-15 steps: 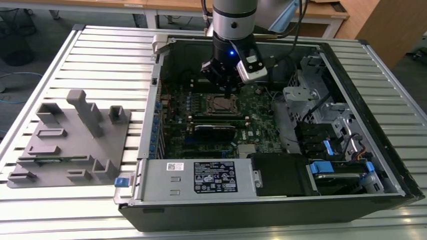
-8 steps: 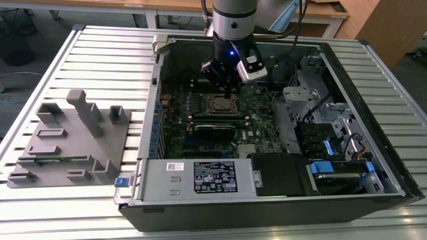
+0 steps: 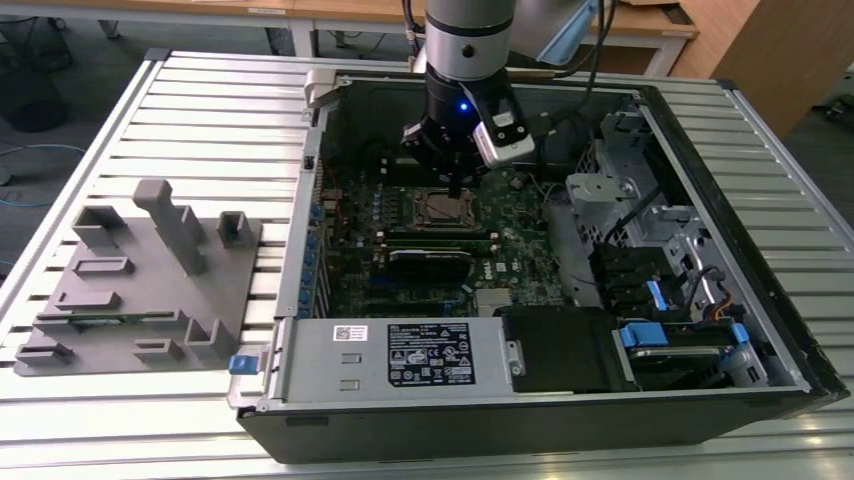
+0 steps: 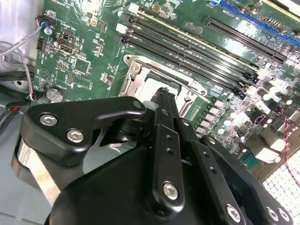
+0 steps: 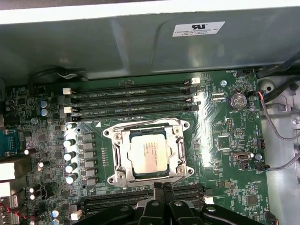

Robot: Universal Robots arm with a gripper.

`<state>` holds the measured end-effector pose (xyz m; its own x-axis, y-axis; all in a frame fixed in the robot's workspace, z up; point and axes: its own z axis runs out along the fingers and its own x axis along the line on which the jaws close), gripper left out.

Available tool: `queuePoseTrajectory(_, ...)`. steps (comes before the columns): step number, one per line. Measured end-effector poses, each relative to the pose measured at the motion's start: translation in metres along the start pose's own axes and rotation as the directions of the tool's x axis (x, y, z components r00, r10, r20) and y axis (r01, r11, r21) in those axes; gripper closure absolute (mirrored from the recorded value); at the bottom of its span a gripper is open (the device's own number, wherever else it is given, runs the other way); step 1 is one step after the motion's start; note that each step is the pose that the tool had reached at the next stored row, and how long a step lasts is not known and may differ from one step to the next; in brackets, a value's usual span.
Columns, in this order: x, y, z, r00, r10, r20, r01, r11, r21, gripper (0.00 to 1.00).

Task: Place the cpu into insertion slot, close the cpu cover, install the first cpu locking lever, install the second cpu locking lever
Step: 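Install the second cpu locking lever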

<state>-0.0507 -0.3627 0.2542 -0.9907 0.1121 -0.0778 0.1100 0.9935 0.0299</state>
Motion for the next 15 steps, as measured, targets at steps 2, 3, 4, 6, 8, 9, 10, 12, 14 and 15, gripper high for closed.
queuePoseTrajectory(2,0.0000,-0.0001,0.0000,1.0000,0.000,0.0000,0.000,1.0000,0.0000,0.89)
queuePoseTrajectory(3,0.0000,-0.0001,0.0000,1.0000,0.000,0.0000,0.000,1.0000,0.0000,0.89)
queuePoseTrajectory(4,0.0000,-0.0002,0.0000,1.0000,0.000,0.0000,0.000,1.0000,0.0000,0.89)
queuePoseTrajectory(6,0.0000,-0.0002,0.0000,1.0000,0.000,0.0000,0.000,1.0000,0.0000,0.89)
queuePoseTrajectory(8,0.0002,-0.0003,0.0000,1.0000,0.000,0.0000,0.000,1.0000,0.0001,0.89)
queuePoseTrajectory(9,0.0009,-0.0004,0.0000,1.0000,0.000,0.0002,0.000,1.0000,-0.0001,0.89)
queuePoseTrajectory(10,0.0020,-0.0005,0.0000,1.0000,0.000,0.0002,0.000,1.0000,-0.0001,0.89)
queuePoseTrajectory(12,0.0052,-0.0011,-0.0003,1.0000,0.000,0.0003,0.000,1.0000,0.0002,0.89)
queuePoseTrajectory(14,0.0083,-0.0020,-0.0004,1.0000,0.000,0.0004,0.000,1.0000,0.0001,0.89)
queuePoseTrajectory(15,0.0096,-0.0032,-0.0005,1.0000,0.000,0.0003,0.000,1.0000,0.0001,0.89)
